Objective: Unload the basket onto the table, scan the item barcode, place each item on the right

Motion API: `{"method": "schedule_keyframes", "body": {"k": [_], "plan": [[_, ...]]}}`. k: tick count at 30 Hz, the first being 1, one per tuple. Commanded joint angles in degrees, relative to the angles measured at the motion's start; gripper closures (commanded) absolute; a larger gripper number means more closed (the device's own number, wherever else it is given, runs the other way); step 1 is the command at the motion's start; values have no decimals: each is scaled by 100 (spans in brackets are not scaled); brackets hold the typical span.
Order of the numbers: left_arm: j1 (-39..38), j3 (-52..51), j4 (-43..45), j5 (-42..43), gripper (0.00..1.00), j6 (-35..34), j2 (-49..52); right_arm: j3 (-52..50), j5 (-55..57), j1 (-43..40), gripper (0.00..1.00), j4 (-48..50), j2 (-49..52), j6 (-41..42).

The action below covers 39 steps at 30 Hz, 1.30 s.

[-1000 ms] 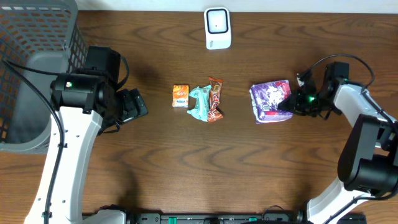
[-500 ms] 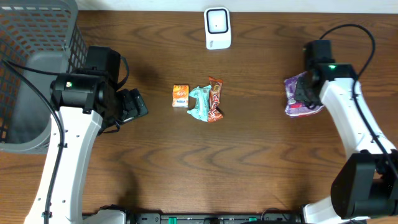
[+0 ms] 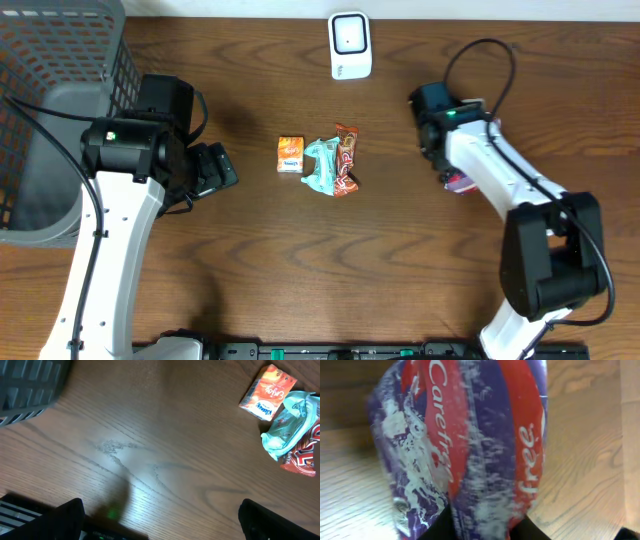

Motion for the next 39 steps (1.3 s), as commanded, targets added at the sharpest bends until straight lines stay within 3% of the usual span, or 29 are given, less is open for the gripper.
{"method": "schedule_keyframes", "body": {"k": [1,9,11,14,17,22,29,39], "plan": [[20,20,-15,-33,2,15,28,-33,-437,343,77,155,83,146],[20,20,-15,-33,2,17,28,254,-1917,1071,71,610,68,142],[20,20,-15,-31,2,17,28,522,-2103,1130,57,529,61,133],[20,20,-15,-31,2,17,28,986,-2284,1137,47,271,52,-101],[20,20,-15,-33,2,17,28,1502,-2280,1115,22,-96,42,-186],[20,20,-15,-33,2,17,28,2253,-2282,767,3,-555,42,-616],[20,20,-15,-33,2,15,28,2328,-2894,-278,1,-841,52,-1228],[20,20,-15,-33,2,17,28,1755,-5567,-2079,1,-1099,55,-2433]]}}
